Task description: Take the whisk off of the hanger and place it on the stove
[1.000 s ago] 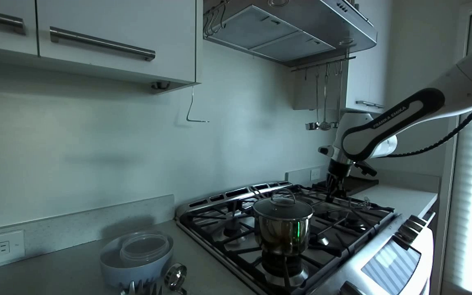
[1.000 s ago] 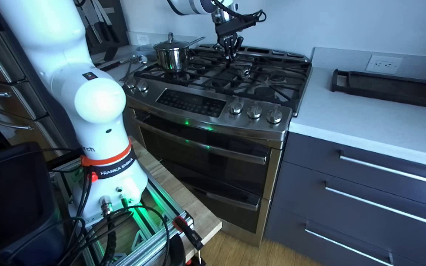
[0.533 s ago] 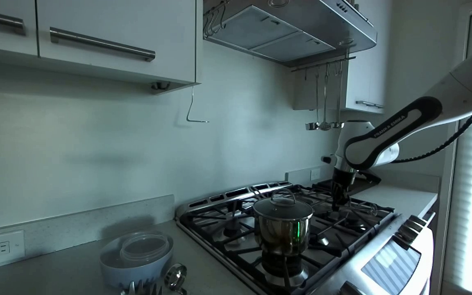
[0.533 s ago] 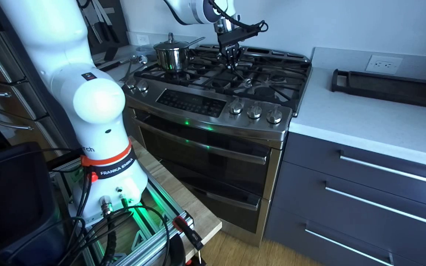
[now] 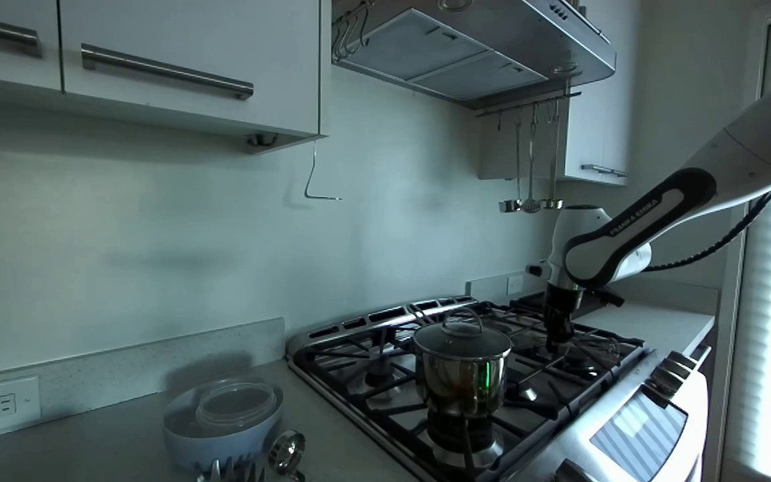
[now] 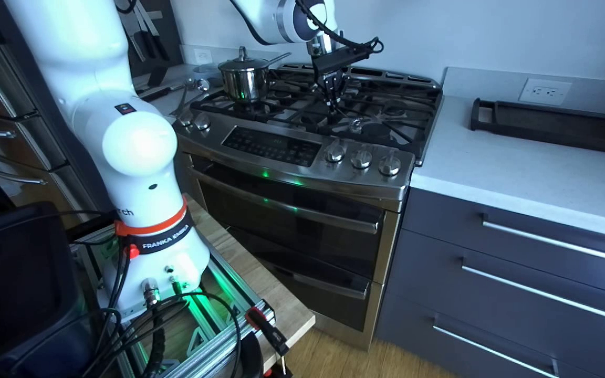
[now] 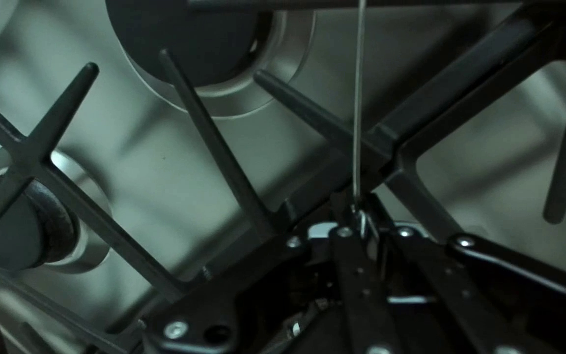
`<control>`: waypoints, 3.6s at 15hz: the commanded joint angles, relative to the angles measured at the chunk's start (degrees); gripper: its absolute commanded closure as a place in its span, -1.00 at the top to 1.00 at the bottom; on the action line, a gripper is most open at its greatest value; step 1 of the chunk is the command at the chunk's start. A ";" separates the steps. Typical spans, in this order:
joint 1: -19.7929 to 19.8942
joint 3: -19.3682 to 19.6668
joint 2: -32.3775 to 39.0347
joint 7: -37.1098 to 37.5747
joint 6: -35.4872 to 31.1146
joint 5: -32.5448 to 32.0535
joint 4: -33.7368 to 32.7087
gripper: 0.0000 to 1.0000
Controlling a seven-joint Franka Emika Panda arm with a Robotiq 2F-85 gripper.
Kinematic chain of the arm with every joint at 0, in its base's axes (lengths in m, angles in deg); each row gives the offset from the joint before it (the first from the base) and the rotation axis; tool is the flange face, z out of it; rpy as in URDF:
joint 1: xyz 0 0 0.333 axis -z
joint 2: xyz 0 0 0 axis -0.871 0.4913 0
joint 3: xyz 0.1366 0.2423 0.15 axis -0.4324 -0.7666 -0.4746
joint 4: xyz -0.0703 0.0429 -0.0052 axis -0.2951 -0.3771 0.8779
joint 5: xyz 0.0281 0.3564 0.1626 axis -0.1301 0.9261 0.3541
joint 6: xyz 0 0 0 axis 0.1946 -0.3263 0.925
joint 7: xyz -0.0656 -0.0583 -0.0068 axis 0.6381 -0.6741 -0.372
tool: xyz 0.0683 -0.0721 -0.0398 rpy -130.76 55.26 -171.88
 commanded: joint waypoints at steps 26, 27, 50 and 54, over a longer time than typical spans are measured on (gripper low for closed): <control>1.61 0.33 -0.32 2.19 -5.39 0.07 0.25 1.00; 1.62 0.38 -0.62 2.13 -5.32 0.45 0.19 1.00; -0.91 1.85 -22.33 10.49 40.88 4.15 -12.03 1.00; -0.98 1.85 -22.52 11.14 41.45 4.15 -12.78 1.00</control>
